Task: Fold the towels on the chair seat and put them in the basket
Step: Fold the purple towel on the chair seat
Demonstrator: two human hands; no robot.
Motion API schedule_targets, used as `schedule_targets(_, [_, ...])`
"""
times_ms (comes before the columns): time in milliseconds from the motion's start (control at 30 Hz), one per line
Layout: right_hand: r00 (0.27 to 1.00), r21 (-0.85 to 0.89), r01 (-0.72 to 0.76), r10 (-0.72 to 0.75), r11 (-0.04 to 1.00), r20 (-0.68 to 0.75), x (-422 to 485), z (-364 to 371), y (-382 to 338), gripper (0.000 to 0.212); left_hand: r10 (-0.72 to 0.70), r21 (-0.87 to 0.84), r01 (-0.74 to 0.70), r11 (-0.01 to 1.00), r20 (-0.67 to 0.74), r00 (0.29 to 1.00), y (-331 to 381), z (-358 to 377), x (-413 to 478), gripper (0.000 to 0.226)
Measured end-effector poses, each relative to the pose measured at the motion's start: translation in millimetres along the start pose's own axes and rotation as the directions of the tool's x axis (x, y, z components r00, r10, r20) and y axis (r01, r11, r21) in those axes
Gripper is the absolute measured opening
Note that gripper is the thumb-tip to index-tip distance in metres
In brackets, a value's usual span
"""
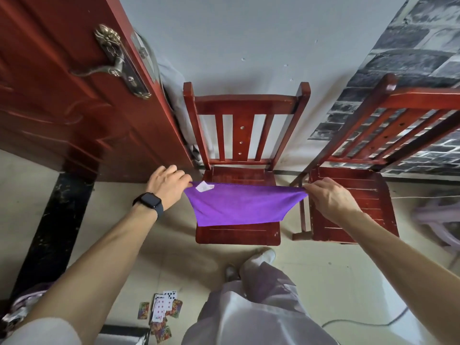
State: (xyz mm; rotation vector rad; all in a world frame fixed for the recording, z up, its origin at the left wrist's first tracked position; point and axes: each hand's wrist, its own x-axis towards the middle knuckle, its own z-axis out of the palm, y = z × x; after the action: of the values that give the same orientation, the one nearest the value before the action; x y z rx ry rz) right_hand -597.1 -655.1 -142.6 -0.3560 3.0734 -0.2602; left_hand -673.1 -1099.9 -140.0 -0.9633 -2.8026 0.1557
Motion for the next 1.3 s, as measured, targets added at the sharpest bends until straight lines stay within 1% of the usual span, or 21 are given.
schedule_targets(67, [0.999, -0.006, -0.047, 0.047, 0.999, 0.022, 17, -9, 6, 0.008, 0.015, 0.018, -0.015, 1.000, 0.025, 1.000, -4, -5, 18, 0.025])
schedule_targets(133, [0.993, -0.024, -0.094, 0.096, 0.995, 0.071, 35, -18, 8, 0.016, 0.012, 0.040, -0.015, 0.999, 0.058, 0.998, -6, -8, 38, 0.009])
schedule_targets(167, [0.990, -0.026, -0.107, 0.108, 0.994, 0.088, 42, -21, 7, 0.018, 0.004, 0.054, -0.008, 0.999, 0.073, 0.997, -6, -9, 46, 0.007])
schedule_targets(300, [0.987, -0.016, -0.139, 0.139, 0.990, 0.081, 67, -23, 8, 0.020, -0.040, 0.127, 0.026, 0.992, 0.108, 0.993, -16, -1, 64, 0.009])
schedule_targets(467, [0.981, -0.006, -0.172, 0.172, 0.985, 0.086, 81, -11, 13, 0.020, -0.107, 0.127, 0.090, 0.988, 0.133, 0.985, -19, 12, 68, 0.010])
schedule_targets(633, [0.968, -0.044, -0.188, 0.192, 0.981, 0.161, 69, 26, 11, 0.020, -0.173, 0.127, 0.151, 0.980, 0.185, 0.967, 5, 38, 48, 0.016])
schedule_targets(700, [0.957, -0.035, -0.203, 0.206, 0.978, 0.203, 54, 49, 9, 0.019, -0.177, 0.115, 0.153, 0.981, 0.238, 0.955, 20, 53, 31, 0.019])
schedule_targets(833, [0.903, -0.059, -0.206, 0.212, 0.977, 0.373, 14, 104, 5, 0.020, -0.144, 0.089, 0.117, 0.989, 0.434, 0.889, 54, 92, -15, 0.018])
schedule_targets(967, [0.840, -0.030, -0.285, 0.264, 0.958, 0.473, -38, 157, -8, 0.019, -0.121, 0.063, 0.103, 0.993, 0.588, 0.800, 87, 126, -64, 0.020])
schedule_targets(1033, [0.798, -0.038, -0.293, 0.267, 0.955, 0.540, -64, 177, -15, 0.020, -0.096, 0.037, 0.094, 0.995, 0.636, 0.766, 101, 140, -86, 0.026])
schedule_targets(1133, [0.743, -0.028, -0.309, 0.260, 0.951, 0.616, -91, 201, -21, 0.020, -0.079, -0.009, 0.114, 0.993, 0.670, 0.738, 115, 157, -109, 0.030])
schedule_targets(1167, [0.735, -0.017, -0.335, 0.272, 0.942, 0.622, -95, 208, -22, 0.019, -0.088, -0.032, 0.151, 0.988, 0.684, 0.724, 116, 159, -111, 0.028])
schedule_targets(1233, [0.727, 0.067, -0.462, 0.334, 0.884, 0.600, -95, 219, -21, 0.015, -0.135, -0.121, 0.310, 0.943, 0.711, 0.690, 113, 170, -111, 0.017])
schedule_targets(1267, [0.717, 0.141, -0.552, 0.382, 0.822, 0.583, -91, 225, -19, 0.012, -0.196, -0.158, 0.423, 0.892, 0.709, 0.677, 110, 176, -109, 0.012])
schedule_targets(1300, [0.696, 0.216, -0.636, 0.429, 0.741, 0.576, -84, 230, -16, 0.010, -0.270, -0.185, 0.565, 0.804, 0.734, 0.624, 106, 181, -105, 0.014])
